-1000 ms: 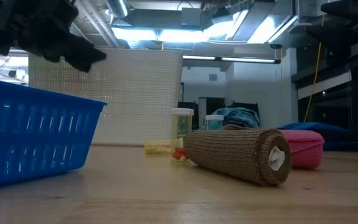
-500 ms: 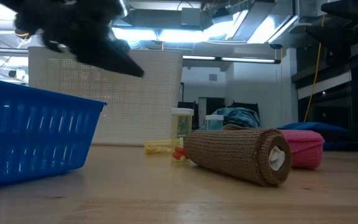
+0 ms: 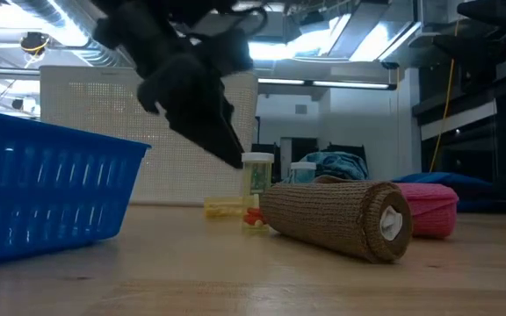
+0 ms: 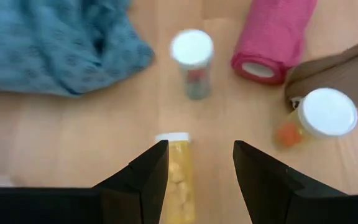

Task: Pick & Place Medicine items
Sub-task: Put the yellow medicine bottle into the blue bin

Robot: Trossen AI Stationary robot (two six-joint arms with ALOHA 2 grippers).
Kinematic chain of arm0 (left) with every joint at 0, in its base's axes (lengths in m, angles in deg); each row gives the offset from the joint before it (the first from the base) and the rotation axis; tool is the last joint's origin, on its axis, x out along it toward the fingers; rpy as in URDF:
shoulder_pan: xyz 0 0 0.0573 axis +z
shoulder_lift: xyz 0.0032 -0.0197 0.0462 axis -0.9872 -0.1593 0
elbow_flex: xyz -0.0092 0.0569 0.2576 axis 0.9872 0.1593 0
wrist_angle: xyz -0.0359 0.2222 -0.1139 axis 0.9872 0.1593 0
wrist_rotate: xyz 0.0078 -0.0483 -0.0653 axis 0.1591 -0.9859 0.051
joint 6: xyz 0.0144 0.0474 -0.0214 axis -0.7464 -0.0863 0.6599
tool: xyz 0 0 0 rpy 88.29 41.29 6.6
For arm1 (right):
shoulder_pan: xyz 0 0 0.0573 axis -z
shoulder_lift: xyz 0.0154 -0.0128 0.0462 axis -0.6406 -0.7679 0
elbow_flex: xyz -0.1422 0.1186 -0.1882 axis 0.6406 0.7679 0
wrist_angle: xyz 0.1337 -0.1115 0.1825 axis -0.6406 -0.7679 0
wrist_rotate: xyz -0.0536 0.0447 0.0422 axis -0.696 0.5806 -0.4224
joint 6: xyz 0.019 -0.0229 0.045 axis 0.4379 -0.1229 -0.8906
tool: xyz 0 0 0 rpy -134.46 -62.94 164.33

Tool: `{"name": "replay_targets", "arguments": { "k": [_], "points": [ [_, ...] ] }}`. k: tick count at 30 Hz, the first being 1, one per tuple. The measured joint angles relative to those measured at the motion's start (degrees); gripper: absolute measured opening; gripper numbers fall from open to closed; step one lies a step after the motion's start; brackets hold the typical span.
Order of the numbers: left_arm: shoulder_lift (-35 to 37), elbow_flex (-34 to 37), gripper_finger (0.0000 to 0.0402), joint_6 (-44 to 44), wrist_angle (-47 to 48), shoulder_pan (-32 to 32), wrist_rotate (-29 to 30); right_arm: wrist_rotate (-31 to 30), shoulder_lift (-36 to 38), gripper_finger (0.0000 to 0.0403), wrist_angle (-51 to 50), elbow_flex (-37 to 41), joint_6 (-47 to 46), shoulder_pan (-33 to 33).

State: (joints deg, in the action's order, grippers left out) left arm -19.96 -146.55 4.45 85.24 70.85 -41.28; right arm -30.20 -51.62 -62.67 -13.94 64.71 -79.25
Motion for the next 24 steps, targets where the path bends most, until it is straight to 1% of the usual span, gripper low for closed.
{"name": "replay_targets", "arguments": {
  "k": [3, 7, 10, 14, 19, 24],
  "points": [
    [-2.8, -2.1, 0.0178, 0.1, -0.1, 0.0, -1.4, 0.0, 0.0, 0.0245, 0.0, 0.0, -0.4, 0.0],
    [-5.1, -4.5, 0.0178, 0.1, 1.3, 0.4, -1.4, 0.0, 0.0, 0.0245, 0.0, 0.0, -0.4, 0.0],
    [-5.3, -4.8, 0.0178, 0.4, 1.3, 0.6, -0.5, 0.0, 0.0, 0.0245, 0.0, 0.0, -0.4, 0.0],
    [-5.3, -4.8, 0.0178, 1.6, 2.4, 0.8, 3.2, 0.0, 0.0, 0.0245, 0.0, 0.0, -1.0, 0.0],
    [-5.3, -4.8, 0.0178, 4.2, 4.7, 1.8, 3.2, 0.0, 0.0, 0.0245, 0.0, 0.0, -1.5, 0.0],
    [-5.3, -4.8, 0.0178, 4.7, 6.9, 2.7, 2.6, -0.2, 0.0, 0.0245, 0.0, 0.0, -1.5, 0.0]
  ]
}}
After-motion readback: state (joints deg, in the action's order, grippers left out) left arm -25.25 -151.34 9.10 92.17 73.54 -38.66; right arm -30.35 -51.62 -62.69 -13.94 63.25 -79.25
